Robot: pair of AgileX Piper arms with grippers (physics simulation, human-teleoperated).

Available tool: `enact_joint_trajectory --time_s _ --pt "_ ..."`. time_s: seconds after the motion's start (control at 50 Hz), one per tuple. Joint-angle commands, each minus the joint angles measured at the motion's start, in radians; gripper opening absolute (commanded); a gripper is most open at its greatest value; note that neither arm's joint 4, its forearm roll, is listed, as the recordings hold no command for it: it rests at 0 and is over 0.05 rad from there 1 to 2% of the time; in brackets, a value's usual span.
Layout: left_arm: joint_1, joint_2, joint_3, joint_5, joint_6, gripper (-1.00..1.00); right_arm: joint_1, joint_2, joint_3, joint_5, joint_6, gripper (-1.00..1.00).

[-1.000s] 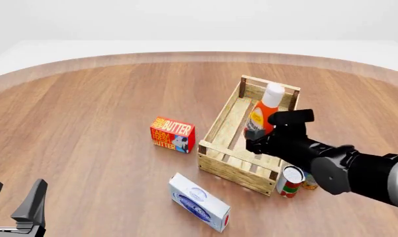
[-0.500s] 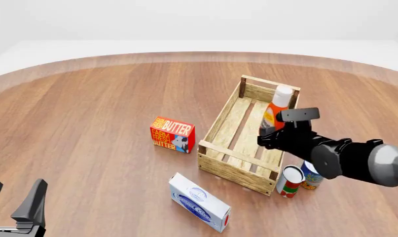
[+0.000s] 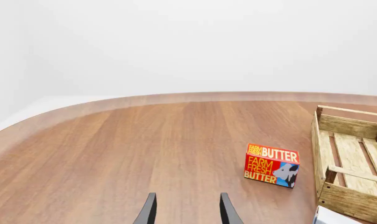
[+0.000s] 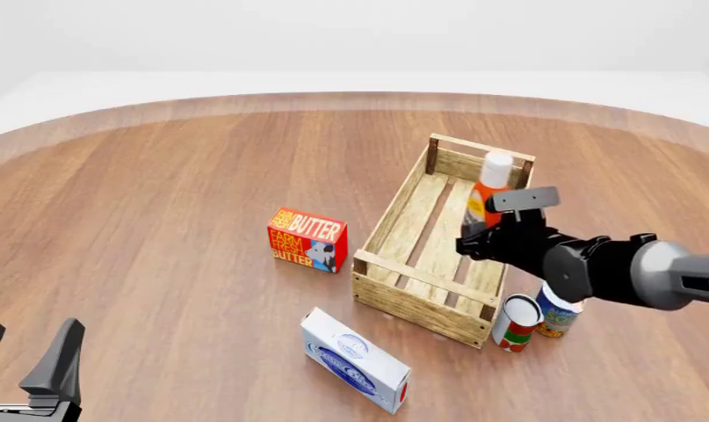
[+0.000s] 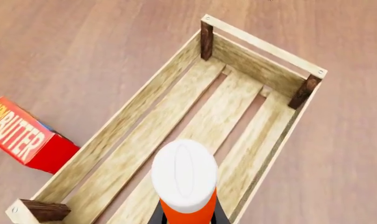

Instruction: Pick up the ketchup, and put it in the wooden tray.

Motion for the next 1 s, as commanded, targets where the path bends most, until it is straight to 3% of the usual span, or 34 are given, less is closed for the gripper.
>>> enact_joint_trajectory --time_s 0.02,0.44,1.0 --pt "0.0 0.0 0.0 0.0 0.0 1.0 -0.015 0.077 -0.077 0.002 -0.015 -1.0" --pt "0.0 0.0 0.0 0.0 0.0 1.0 -0.009 0.19 -0.183 -0.008 -0.03 -1.0" --pt "0.0 0.0 0.0 0.0 0.0 1.0 0.021 0.298 -0.252 -0.049 0.004 -1.0"
